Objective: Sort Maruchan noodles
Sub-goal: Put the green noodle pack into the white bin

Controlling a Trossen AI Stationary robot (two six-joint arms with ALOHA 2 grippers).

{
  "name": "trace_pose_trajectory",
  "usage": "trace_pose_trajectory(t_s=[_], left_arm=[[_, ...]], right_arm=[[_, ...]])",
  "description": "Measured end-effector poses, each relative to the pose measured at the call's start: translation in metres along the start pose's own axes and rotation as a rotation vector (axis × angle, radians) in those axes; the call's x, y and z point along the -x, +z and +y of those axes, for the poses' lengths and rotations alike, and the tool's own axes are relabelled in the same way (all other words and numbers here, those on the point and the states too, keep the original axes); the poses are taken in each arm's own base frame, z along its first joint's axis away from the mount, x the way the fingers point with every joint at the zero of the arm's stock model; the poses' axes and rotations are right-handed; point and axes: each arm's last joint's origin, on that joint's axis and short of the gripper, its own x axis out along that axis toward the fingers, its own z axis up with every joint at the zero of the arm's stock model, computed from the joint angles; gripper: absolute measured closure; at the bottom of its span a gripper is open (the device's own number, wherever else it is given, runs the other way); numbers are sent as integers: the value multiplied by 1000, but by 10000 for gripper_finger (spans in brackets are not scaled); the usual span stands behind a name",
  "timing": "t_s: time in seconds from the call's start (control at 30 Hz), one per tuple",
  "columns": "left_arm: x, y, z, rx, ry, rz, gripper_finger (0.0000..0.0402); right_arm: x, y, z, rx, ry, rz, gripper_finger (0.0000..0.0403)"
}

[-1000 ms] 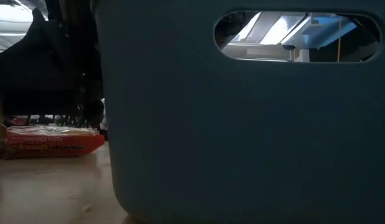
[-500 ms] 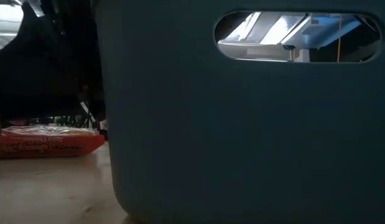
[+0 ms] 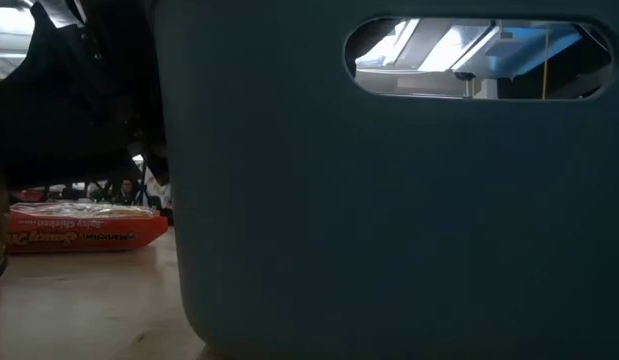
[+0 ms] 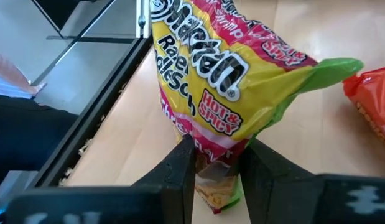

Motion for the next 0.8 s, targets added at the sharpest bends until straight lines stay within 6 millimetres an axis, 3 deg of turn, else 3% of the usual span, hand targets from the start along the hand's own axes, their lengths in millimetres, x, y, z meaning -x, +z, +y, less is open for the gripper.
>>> trace_pose_trajectory(t_s=[0.27,0.6,0.8], left_arm=[[-13,4,0,55,-50,53,148],[-56,-1,7,78,62,231,147],[-59,3,7,77,52,232,172]], right_arm=[[0,0,2,25,-5,-6,320],[0,0,2,51,-6,-8,320],[0,1,2,57,-5,-10,318]])
